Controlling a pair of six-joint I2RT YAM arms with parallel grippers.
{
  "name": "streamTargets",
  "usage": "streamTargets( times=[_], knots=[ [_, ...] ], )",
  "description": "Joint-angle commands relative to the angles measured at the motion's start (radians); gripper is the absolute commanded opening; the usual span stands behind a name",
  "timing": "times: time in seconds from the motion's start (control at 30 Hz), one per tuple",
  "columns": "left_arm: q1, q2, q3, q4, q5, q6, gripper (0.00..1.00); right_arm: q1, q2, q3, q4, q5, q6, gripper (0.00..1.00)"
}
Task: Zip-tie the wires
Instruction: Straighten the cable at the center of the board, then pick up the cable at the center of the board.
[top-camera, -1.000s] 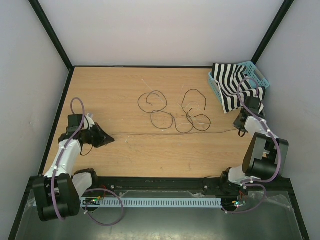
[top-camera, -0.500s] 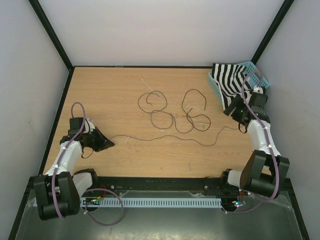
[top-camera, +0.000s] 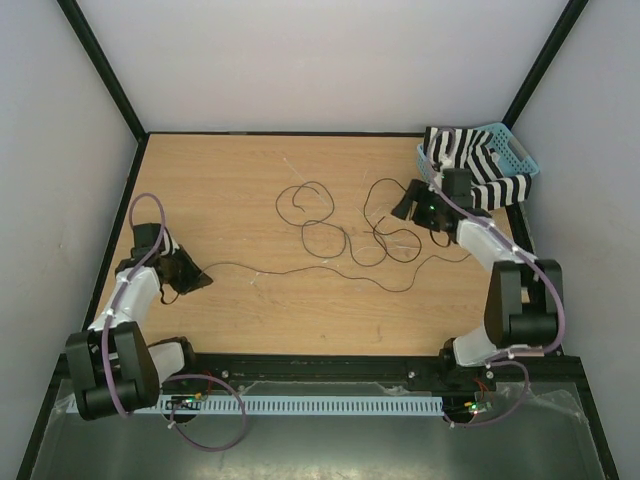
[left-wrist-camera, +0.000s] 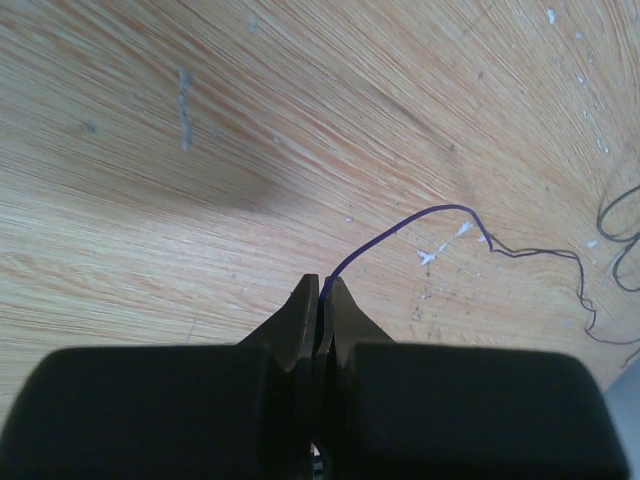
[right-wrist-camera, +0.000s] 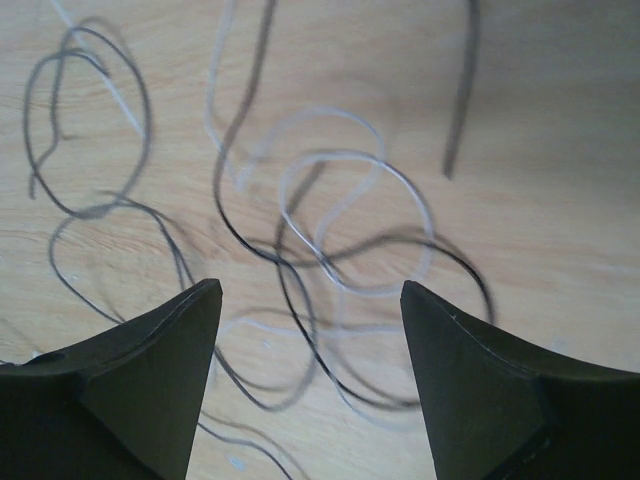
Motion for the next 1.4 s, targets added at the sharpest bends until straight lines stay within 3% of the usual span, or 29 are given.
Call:
streamTargets(
  times=[0.0, 0.3, 0.47, 0.57, 0.63, 0.93, 1.1, 1.17, 1.37],
  knots=[
    [0.014, 0.022, 0.039, -0.011, -0.063, 0.025, 0.0, 0.096, 0.135, 0.14, 0.203, 0.014, 0.09, 0.82],
    [0.031, 0.042, 0.007, -0.012, -0.108, 0.006, 0.0, 0.189, 0.548, 0.633, 0.103, 0.136, 0.05, 0.82],
    [0.07, 0.087, 0.013, -0.012, -0.097, -0.002, 0.15, 0.19, 0.739, 0.897, -0.058, 0.167, 0.0, 0.82],
    [0.078, 0.106, 0.016, -0.01, -0.096, -0.009, 0.3, 0.2, 0.783, 0.918, -0.069, 0.153, -0.007, 0.81],
    [0.083, 0.111, 0.023, -0.012, -0.092, -0.008, 0.47, 0.207, 0.798, 0.911, -0.073, 0.157, -0.017, 0.81],
    [0.089, 0.053, 0.076, -0.013, -0.061, 0.025, 0.75, 0.23, 0.825, 0.889, -0.074, 0.155, -0.054, 0.77],
    [0.09, -0.045, 0.149, -0.017, -0.041, 0.058, 0.94, 0.232, 0.852, 0.896, -0.073, 0.175, -0.063, 0.66],
    [0.099, -0.096, 0.188, -0.016, -0.038, 0.068, 0.98, 0.233, 0.861, 0.898, -0.074, 0.182, -0.072, 0.63],
    [0.108, -0.112, 0.369, -0.014, 0.06, 0.12, 0.99, 0.236, 0.884, 0.917, -0.083, 0.206, -0.095, 0.5]
  ],
)
